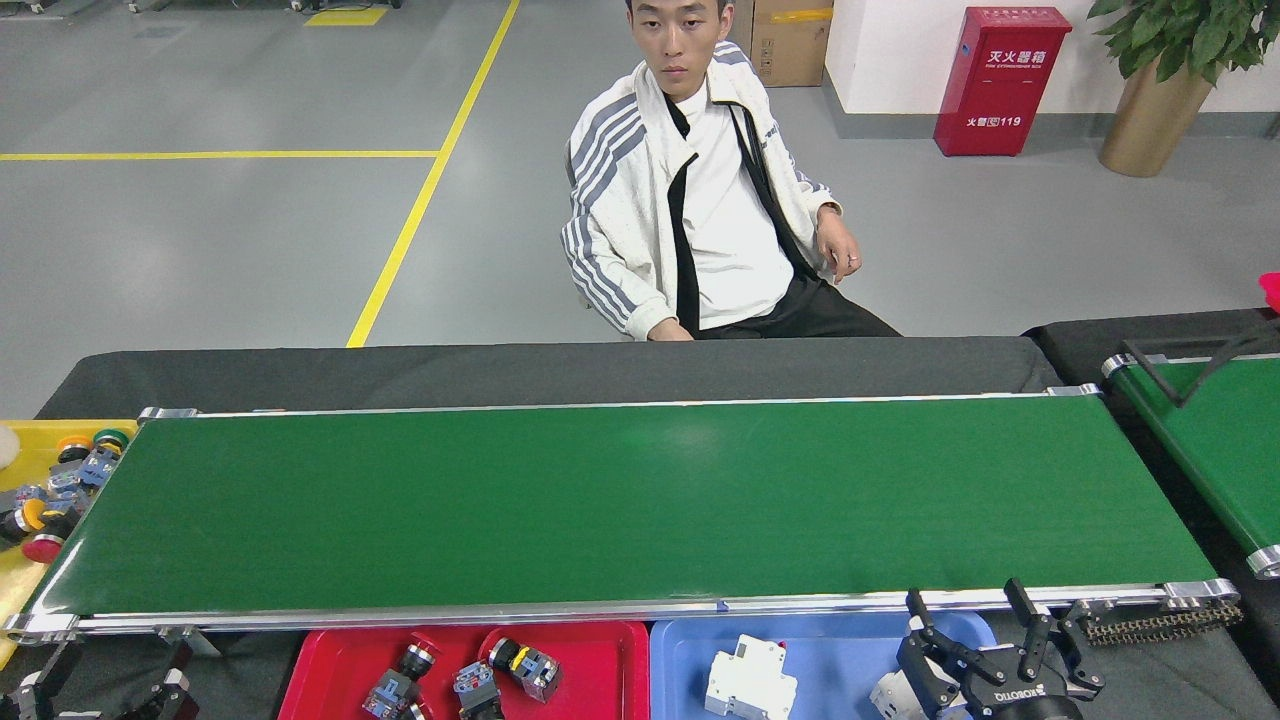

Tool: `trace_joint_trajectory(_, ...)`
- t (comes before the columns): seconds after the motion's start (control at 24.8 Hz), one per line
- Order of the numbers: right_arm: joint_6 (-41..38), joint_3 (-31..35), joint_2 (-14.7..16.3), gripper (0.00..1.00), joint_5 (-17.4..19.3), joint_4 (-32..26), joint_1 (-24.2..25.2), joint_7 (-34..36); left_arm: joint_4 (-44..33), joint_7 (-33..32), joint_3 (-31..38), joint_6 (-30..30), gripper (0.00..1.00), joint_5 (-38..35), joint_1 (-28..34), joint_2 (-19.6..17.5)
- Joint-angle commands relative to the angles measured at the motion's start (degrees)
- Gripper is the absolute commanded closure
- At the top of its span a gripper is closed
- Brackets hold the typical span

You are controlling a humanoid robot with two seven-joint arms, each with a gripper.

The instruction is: Pick switch part from conveyor to tray

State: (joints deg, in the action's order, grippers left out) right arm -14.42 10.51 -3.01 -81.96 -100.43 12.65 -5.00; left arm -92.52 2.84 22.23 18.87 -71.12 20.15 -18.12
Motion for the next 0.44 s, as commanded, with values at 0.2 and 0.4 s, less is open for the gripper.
trace_joint_trajectory(0.2,-0.2,1.5,-0.3,0.04,0.2,-1.0,0.4,0.3,-1.9,0.2,3.4,0.0,0.0,0.8,-1.3,-0.2)
trace_joint_trajectory(0.4,-0.2,2.9,-0.2,0.04,0.2,-1.0,1.0,0.4,-1.7,0.2,3.5,0.1,0.0,0.7,-1.3,-0.3)
